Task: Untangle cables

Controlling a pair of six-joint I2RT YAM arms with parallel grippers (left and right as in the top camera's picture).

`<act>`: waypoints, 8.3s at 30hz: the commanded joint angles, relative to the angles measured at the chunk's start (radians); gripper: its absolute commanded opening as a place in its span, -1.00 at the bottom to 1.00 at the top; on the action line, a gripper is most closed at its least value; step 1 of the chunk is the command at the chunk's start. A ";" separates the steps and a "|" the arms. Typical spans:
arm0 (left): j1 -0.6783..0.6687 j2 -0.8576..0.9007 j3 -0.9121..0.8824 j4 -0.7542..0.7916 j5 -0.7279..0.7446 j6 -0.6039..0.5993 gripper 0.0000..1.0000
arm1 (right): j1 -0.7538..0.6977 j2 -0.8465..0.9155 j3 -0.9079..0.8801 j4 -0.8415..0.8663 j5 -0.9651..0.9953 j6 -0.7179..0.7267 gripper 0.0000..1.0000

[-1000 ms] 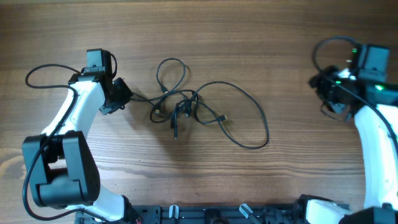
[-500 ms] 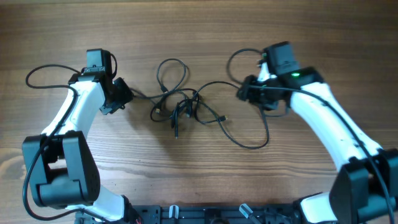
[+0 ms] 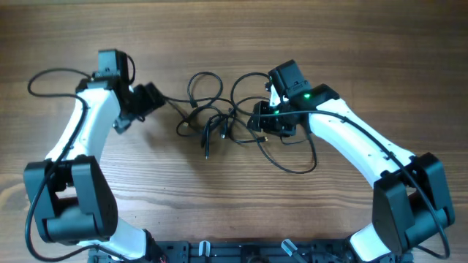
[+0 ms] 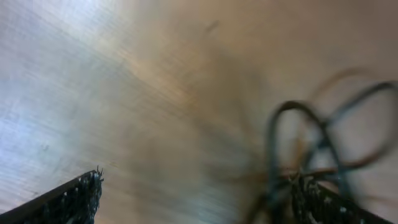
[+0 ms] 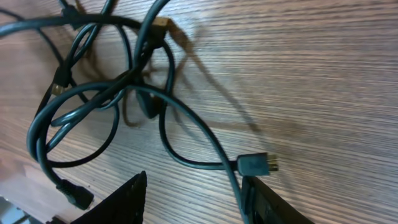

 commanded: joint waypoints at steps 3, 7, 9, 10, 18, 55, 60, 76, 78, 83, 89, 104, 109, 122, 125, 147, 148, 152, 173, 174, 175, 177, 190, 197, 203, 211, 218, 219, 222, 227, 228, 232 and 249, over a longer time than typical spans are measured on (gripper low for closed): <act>0.000 -0.059 0.194 -0.075 0.216 0.022 1.00 | 0.002 0.018 0.001 0.023 -0.017 -0.016 0.04; -0.006 -0.065 0.194 -0.116 0.309 0.023 1.00 | 0.002 0.018 0.001 0.023 -0.017 -0.016 0.04; -0.021 -0.061 0.190 -0.164 0.285 0.023 1.00 | 0.002 0.018 0.001 0.022 -0.016 -0.016 0.04; -0.031 -0.058 0.190 -0.189 0.270 0.023 1.00 | 0.002 0.018 0.001 0.022 -0.017 -0.017 0.04; -0.174 -0.055 0.165 -0.270 0.260 0.286 0.11 | 0.002 0.018 0.001 0.021 -0.019 -0.016 0.04; -0.386 0.112 0.105 -0.174 0.176 0.412 0.51 | 0.002 0.018 0.001 0.025 -0.076 0.033 0.09; -0.386 0.112 0.105 -0.102 0.173 0.371 0.30 | 0.002 0.018 0.001 0.025 -0.064 0.033 0.09; -0.386 0.112 0.105 -0.055 0.173 0.321 -0.22 | 0.002 0.018 0.001 0.026 -0.068 0.032 0.06; -0.386 0.112 0.105 -0.048 0.173 0.321 -0.25 | 0.002 0.018 0.001 0.025 -0.068 0.032 0.02; -0.386 0.112 0.105 -0.023 0.150 0.267 -0.15 | 0.002 0.018 0.001 0.026 -0.068 0.032 0.02; -0.386 0.112 0.105 -0.002 0.151 0.254 0.18 | 0.002 0.018 0.001 0.026 -0.068 0.032 0.03; -0.387 0.112 0.104 0.031 0.151 0.254 -0.69 | 0.002 0.018 0.001 0.040 -0.068 0.032 0.02; -0.387 0.112 0.104 0.031 0.151 0.254 -0.73 | 0.002 0.018 0.001 0.040 -0.068 0.034 0.08; -0.448 0.112 0.104 0.021 0.152 0.307 -0.85 | 0.002 0.018 0.001 0.103 -0.064 0.172 0.15; -0.467 0.112 0.104 0.018 0.154 0.334 -0.85 | 0.002 0.018 0.000 0.103 -0.053 0.205 0.15; -0.487 0.112 0.104 0.020 0.156 0.334 -0.85 | 0.002 0.019 -0.177 0.498 0.023 0.508 0.25; -0.487 0.112 0.104 0.022 0.156 0.333 -0.85 | 0.002 0.019 -0.177 0.505 0.023 0.526 0.25; -0.489 0.112 0.104 0.024 0.156 0.334 -0.85 | 0.002 0.019 -0.177 0.526 0.025 0.562 0.26; -0.489 0.112 0.104 0.020 0.227 0.335 -0.92 | 0.002 0.169 -0.177 0.652 0.062 0.562 0.64; -0.489 0.112 0.104 0.017 0.227 0.338 -0.92 | 0.002 0.169 -0.177 0.668 0.064 0.562 0.64; -0.489 0.112 0.104 0.016 0.227 0.338 -0.92 | 0.002 0.169 -0.177 0.678 0.064 0.563 0.64; -0.489 0.112 0.104 0.016 0.227 0.338 -0.92 | 0.002 0.169 -0.177 0.707 0.064 0.563 0.64; -0.521 0.112 0.104 -0.027 0.253 0.375 -0.92 | 0.002 0.169 -0.177 0.726 0.072 0.562 0.03; -0.535 0.112 0.104 -0.029 0.340 0.386 -0.92 | 0.002 0.169 -0.177 0.690 0.129 0.557 -0.24; -0.535 0.112 0.104 -0.029 0.339 0.386 -0.92 | 0.002 0.169 -0.177 0.681 0.140 0.535 -0.64; -0.535 0.112 0.104 -0.076 0.198 0.386 -0.35 | 0.002 0.144 -0.176 0.663 0.082 0.307 -0.91; -0.534 0.112 0.104 -0.086 0.169 0.386 0.69 | 0.002 0.050 -0.176 0.598 0.043 0.214 -0.91; -0.534 0.112 0.104 -0.084 0.169 0.385 0.69 | 0.002 0.034 -0.176 0.578 0.044 0.209 -0.91; -0.534 0.112 0.104 -0.074 0.169 0.377 0.56 | 0.002 -0.005 -0.176 0.524 0.043 0.169 -0.91; -0.534 0.112 0.104 -0.035 0.169 0.322 0.32 | 0.002 -0.031 -0.176 0.447 0.044 0.136 -0.91; -0.534 0.112 0.104 -0.023 0.165 0.303 0.28 | 0.002 -0.031 -0.176 0.438 0.044 0.135 -0.91; -0.534 0.112 0.104 -0.005 0.111 0.238 0.04 | 0.002 -0.030 -0.176 0.433 0.043 0.117 -0.91; -0.534 0.114 0.104 -0.013 0.064 0.220 -0.56 | 0.002 -0.030 -0.176 0.405 0.056 0.111 -0.91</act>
